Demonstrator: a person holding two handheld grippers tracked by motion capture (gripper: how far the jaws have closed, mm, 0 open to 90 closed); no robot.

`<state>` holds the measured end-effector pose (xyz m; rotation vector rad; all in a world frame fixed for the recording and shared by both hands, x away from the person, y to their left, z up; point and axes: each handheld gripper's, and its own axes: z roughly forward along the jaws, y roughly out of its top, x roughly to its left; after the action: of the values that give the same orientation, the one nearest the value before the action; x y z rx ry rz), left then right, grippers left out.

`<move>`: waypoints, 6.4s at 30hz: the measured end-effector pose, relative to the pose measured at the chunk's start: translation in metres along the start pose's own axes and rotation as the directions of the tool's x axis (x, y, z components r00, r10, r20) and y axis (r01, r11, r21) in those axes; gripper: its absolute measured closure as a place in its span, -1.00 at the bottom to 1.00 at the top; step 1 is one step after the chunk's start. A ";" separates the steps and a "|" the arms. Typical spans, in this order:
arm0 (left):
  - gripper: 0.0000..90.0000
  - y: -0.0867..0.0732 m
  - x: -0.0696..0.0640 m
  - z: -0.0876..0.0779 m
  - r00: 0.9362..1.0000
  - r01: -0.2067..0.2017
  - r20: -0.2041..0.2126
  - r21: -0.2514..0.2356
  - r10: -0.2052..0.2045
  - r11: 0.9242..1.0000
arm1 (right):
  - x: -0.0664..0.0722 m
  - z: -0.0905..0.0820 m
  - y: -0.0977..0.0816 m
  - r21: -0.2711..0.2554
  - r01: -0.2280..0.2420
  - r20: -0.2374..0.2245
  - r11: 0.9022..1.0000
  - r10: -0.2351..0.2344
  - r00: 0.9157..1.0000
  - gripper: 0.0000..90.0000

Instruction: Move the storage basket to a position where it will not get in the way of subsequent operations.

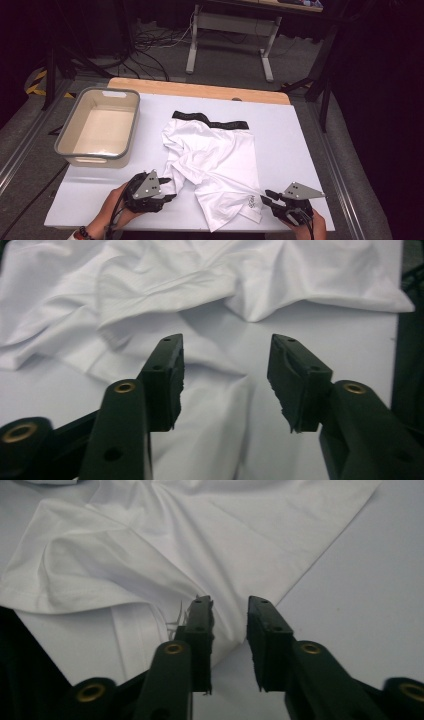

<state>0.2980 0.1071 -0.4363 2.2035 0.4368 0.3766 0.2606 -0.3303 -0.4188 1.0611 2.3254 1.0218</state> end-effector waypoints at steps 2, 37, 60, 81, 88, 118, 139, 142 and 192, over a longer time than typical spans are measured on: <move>0.00 -0.006 0.004 -0.004 1.000 0.021 -0.023 0.004 -0.021 1.000 | -0.002 0.006 0.004 -0.008 -0.019 0.007 1.000 0.019 1.000 0.24; 0.85 -0.013 -0.020 0.012 0.996 -0.006 0.093 0.081 -0.002 0.997 | -0.065 0.044 0.006 0.066 -0.110 0.171 0.992 0.097 0.980 0.99; 0.30 -0.023 -0.008 -0.017 0.991 0.136 0.000 -0.034 -0.136 0.990 | -0.063 0.010 0.005 -0.094 -0.129 0.178 0.987 0.144 0.973 0.68; 0.21 -0.005 0.040 0.048 0.982 0.187 -0.024 0.117 -0.185 0.975 | 0.083 0.115 0.083 0.061 0.377 -0.235 0.924 -0.354 0.905 0.06; 0.61 -0.005 0.038 0.047 0.988 0.155 -0.014 0.113 -0.154 0.981 | 0.078 0.122 0.078 0.115 0.376 -0.149 0.919 -0.359 0.922 0.83; 0.39 0.021 0.005 0.010 0.999 0.032 -0.018 -0.081 -0.033 0.996 | 0.008 0.064 0.069 -0.101 0.102 0.105 0.990 -0.091 0.990 0.34; 0.89 0.030 -0.054 0.069 0.975 -0.014 0.222 0.111 -0.011 0.994 | 0.077 0.056 0.028 -0.003 0.173 -0.161 0.985 -0.171 0.972 -0.04; 0.92 0.031 -0.055 0.068 0.974 -0.030 0.225 0.100 0.007 0.994 | 0.082 0.062 0.027 0.026 0.206 -0.210 0.978 -0.196 0.958 0.00; 0.41 -0.014 -0.022 0.023 0.978 -0.044 0.206 0.114 0.019 0.992 | 0.127 0.091 0.042 0.021 0.335 -0.231 0.942 -0.321 0.918 0.43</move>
<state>0.2854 0.0903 -0.4639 2.3381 0.3186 0.1403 0.2540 -0.1722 -0.4528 0.5647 2.6141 0.9854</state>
